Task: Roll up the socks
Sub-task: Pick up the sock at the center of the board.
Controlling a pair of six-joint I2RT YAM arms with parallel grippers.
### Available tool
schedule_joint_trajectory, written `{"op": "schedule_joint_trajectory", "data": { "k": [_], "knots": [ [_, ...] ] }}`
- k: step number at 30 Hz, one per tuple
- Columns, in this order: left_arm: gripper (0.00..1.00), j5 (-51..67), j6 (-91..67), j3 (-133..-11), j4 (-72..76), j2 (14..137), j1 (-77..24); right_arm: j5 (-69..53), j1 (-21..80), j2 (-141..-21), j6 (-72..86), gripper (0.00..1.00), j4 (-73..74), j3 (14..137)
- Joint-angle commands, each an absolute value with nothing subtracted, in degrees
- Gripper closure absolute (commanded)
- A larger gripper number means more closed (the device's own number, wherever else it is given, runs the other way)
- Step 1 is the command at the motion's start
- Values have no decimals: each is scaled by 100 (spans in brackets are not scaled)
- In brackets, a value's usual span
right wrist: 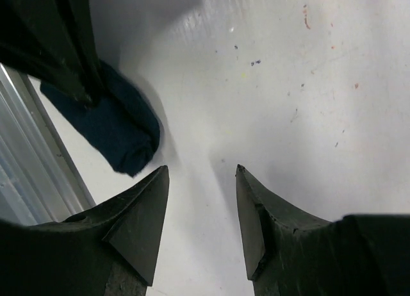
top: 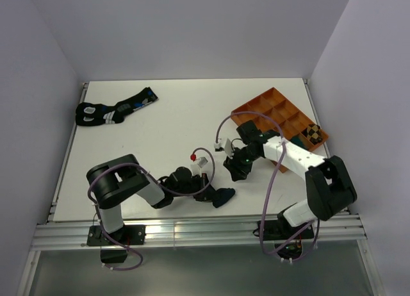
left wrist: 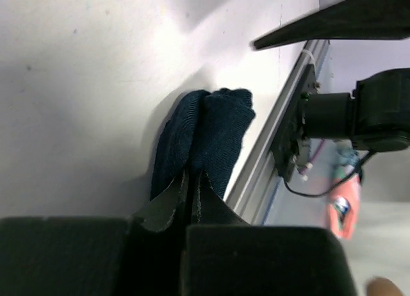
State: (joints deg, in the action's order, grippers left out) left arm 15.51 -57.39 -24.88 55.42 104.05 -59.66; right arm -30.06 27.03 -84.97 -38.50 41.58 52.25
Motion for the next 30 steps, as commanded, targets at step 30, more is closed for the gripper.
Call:
{"op": "schedule_joint_trajectory", "data": {
  "k": [30],
  "knots": [
    [100, 4210, -5915, -3973, 1195, 11302, -4869, -2391, 5079, -5124, -4931, 45, 2875, 2839]
  ]
}}
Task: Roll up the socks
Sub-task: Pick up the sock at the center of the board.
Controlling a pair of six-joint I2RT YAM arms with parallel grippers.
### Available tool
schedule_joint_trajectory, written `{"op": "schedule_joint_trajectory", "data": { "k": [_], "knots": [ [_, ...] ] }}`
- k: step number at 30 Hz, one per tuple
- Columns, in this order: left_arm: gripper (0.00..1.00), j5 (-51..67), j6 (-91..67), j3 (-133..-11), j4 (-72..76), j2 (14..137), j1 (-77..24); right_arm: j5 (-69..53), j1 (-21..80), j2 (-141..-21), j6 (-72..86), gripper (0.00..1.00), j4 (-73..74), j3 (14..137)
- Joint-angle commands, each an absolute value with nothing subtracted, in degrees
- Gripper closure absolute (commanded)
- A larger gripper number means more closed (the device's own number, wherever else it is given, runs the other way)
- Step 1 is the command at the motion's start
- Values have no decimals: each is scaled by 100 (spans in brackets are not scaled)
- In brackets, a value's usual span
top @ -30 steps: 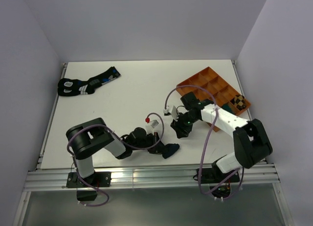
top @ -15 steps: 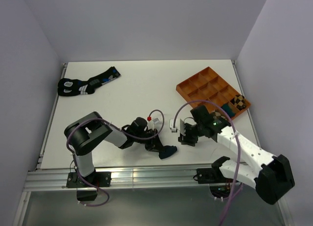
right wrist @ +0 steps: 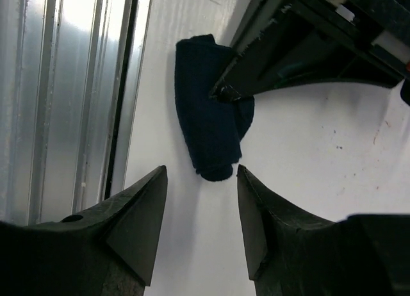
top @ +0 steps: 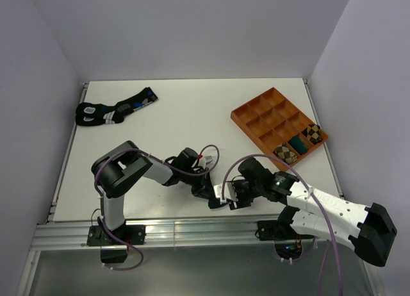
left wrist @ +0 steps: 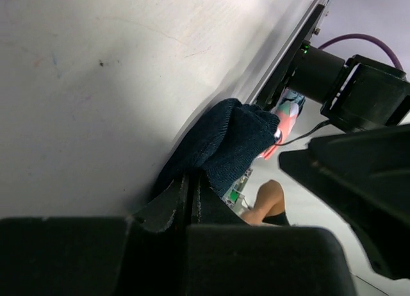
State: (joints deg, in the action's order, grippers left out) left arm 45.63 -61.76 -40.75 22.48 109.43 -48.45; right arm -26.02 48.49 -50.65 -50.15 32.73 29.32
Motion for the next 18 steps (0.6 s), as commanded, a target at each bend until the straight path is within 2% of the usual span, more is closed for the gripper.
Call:
{"op": "schedule_joint_trajectory", "data": {
  "k": [1, 4, 18],
  "knots": [
    [100, 4219, -5915, -3981, 1195, 11329, -4834, -2278, 5254, -5176, -4913, 46, 2778, 2795],
    [100, 4254, -5810, -4113, 976, 11417, -4790, -2171, 5510, -5273, -4869, 49, 2628, 2742],
    [100, 4421, -5564, -4412, 721, 11628, -4649, -1390, 6240, -5880, -4676, 49, 1724, 2400]
  ]
}}
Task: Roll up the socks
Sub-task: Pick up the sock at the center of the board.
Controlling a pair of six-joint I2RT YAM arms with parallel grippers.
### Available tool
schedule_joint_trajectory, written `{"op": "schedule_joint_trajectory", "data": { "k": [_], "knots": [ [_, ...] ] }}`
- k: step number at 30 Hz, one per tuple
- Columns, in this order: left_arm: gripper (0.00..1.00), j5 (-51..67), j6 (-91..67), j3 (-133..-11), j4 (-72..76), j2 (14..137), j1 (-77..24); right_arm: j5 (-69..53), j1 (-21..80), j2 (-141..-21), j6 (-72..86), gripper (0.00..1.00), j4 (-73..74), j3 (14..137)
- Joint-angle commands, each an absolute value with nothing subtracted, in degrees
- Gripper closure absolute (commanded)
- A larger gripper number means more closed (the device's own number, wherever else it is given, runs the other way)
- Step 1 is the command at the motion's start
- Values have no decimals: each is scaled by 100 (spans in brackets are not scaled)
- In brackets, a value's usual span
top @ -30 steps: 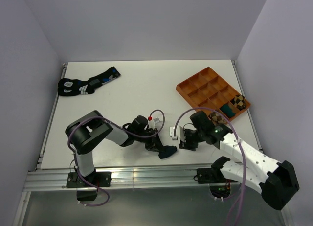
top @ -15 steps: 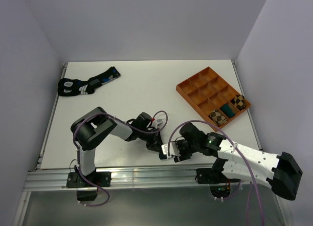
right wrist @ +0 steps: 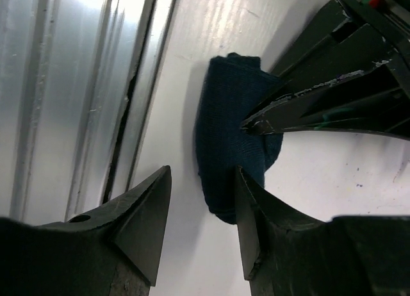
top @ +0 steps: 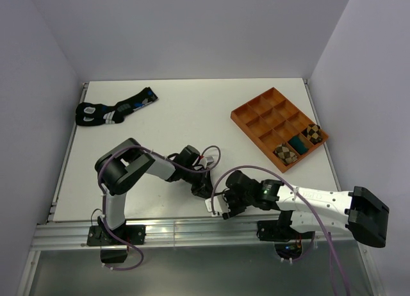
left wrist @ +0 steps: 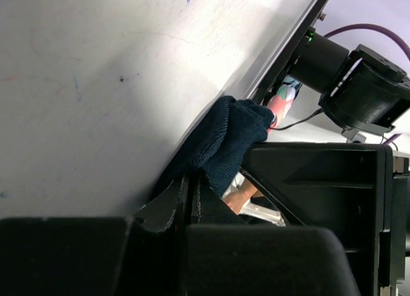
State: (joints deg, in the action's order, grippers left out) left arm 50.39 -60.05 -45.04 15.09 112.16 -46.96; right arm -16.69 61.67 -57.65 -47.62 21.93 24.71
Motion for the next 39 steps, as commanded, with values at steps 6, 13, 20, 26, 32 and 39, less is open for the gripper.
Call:
{"op": "schedule_joint_trajectory", "data": {
  "k": [6, 13, 20, 26, 32, 39],
  "knots": [
    [100, 4509, -5476, -4517, 642, 11707, -4649, -1161, 6258, -6047, -4641, 50, 1407, 2364],
    [100, 4614, -5388, -4605, 571, 11786, -4623, -1055, 6249, -6520, -4650, 50, 1301, 2443],
    [98, 4790, -5344, -4597, 650, 11786, -4588, -993, 6249, -6978, -4606, 55, 1108, 2548],
    [91, 4861, -5414, -4456, 879, 11681, -4465, -949, 6249, -7382, -4579, 73, 1265, 2794],
    [79, 4571, -5667, -4123, 1535, 11023, -3930, -1037, 6223, -7567, -4518, 87, 1450, 2918],
    [75, 4289, -6161, -3437, 2731, 9959, -3270, -1222, 5994, -7594, -4228, 95, 1643, 3164]
  ]
}}
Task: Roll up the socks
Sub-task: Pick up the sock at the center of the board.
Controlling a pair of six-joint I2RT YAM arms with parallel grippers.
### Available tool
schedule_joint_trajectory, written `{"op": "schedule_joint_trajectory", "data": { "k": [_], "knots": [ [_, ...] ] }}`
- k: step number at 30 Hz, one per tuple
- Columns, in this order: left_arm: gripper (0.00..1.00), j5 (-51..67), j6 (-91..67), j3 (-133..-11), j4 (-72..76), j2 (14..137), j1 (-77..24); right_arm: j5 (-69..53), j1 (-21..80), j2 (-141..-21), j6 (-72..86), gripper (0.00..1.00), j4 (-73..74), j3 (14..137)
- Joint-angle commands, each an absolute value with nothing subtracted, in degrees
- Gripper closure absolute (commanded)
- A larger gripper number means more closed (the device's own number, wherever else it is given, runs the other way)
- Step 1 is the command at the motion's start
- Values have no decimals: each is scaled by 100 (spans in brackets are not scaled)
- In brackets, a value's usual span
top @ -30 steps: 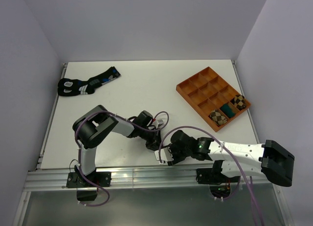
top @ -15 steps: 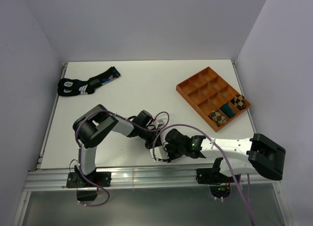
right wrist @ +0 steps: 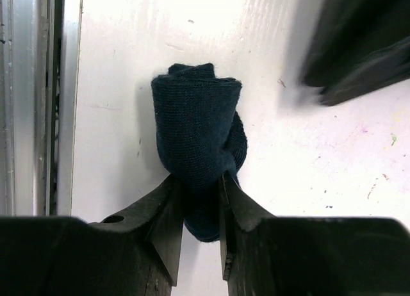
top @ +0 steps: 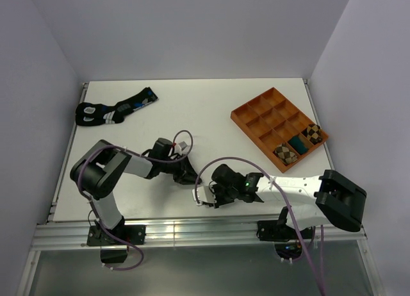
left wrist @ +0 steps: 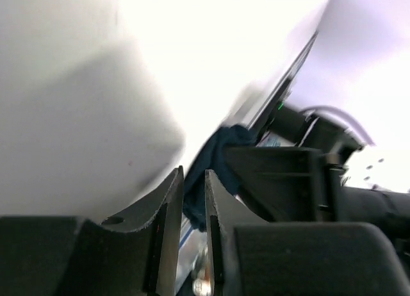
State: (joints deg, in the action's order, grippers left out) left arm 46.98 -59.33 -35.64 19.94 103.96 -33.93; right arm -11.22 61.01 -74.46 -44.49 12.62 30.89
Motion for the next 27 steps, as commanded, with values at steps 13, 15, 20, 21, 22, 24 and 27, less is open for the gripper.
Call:
{"op": "schedule_joint_trajectory", "data": {
  "k": [13, 15, 20, 21, 22, 24, 27],
  "knots": [
    [79, 3544, -6478, -2312, 3226, 8106, -3190, -2065, 4879, -7752, -4131, 100, 2636, 4033],
    [79, 3367, -6381, -2171, 2980, 7815, -3190, -2074, 4695, -7647, -4061, 100, 2707, 4122],
    [79, 3218, -6171, -1987, 2620, 6997, -3190, -2022, 4316, -7383, -3903, 100, 2952, 4412],
    [79, 3173, -6109, -1969, 2384, 6874, -3190, -1995, 4246, -7365, -3894, 100, 3014, 4464],
    [79, 3121, -6056, -1969, 2260, 6621, -3190, -1978, 4097, -7348, -3885, 100, 3076, 4569],
    [79, 3024, -5924, -1951, 2023, 6382, -3190, -1934, 3912, -7260, -3815, 100, 3208, 4667],
    [78, 3041, -5854, -1899, 1943, 6021, -3190, -1610, 3543, -7137, -3692, 100, 3305, 4877]
  ]
}}
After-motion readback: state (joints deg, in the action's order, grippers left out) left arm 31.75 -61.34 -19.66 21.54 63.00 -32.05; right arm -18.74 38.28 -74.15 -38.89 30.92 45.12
